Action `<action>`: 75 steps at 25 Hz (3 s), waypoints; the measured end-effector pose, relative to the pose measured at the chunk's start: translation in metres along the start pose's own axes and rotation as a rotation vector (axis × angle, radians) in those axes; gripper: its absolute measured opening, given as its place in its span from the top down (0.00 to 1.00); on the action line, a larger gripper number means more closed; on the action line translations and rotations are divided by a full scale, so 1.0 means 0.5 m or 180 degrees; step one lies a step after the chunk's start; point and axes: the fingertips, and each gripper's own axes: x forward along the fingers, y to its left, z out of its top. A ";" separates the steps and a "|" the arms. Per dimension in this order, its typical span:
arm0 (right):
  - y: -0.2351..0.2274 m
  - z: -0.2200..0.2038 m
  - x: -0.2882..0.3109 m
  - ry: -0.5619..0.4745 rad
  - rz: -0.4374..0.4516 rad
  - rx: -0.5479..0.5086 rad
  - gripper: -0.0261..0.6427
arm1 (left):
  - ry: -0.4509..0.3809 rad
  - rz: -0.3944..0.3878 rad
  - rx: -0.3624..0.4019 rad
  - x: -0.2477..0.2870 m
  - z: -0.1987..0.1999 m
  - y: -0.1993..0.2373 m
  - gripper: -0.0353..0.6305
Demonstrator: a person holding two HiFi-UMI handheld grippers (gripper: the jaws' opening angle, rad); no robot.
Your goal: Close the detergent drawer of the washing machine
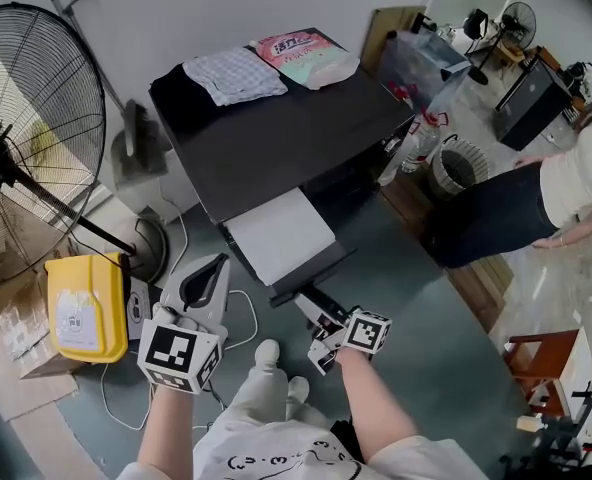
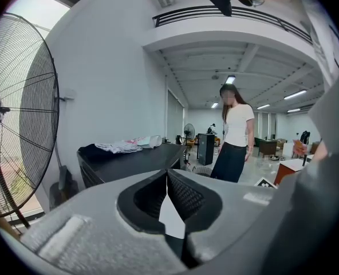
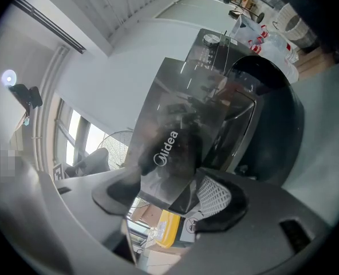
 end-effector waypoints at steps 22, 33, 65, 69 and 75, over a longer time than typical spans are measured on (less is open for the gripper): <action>0.004 0.022 0.070 -0.0010 -0.0052 -0.0019 0.53 | -0.0011 0.0048 -0.0020 0.008 0.005 0.046 0.92; 0.001 0.033 0.116 0.0065 -0.0103 -0.0026 0.53 | 0.0004 0.0078 -0.0006 0.021 0.011 0.075 0.92; 0.001 0.075 0.245 0.0042 -0.0134 -0.0096 0.53 | 0.0009 0.0184 -0.0022 0.034 0.012 0.160 0.92; -0.004 0.074 0.243 0.0051 -0.0174 -0.0102 0.53 | 0.0014 0.0187 -0.0023 0.039 0.010 0.161 0.92; -0.005 0.085 0.277 0.0059 -0.0266 -0.0092 0.53 | 0.0017 0.0171 -0.0003 0.045 0.010 0.153 0.92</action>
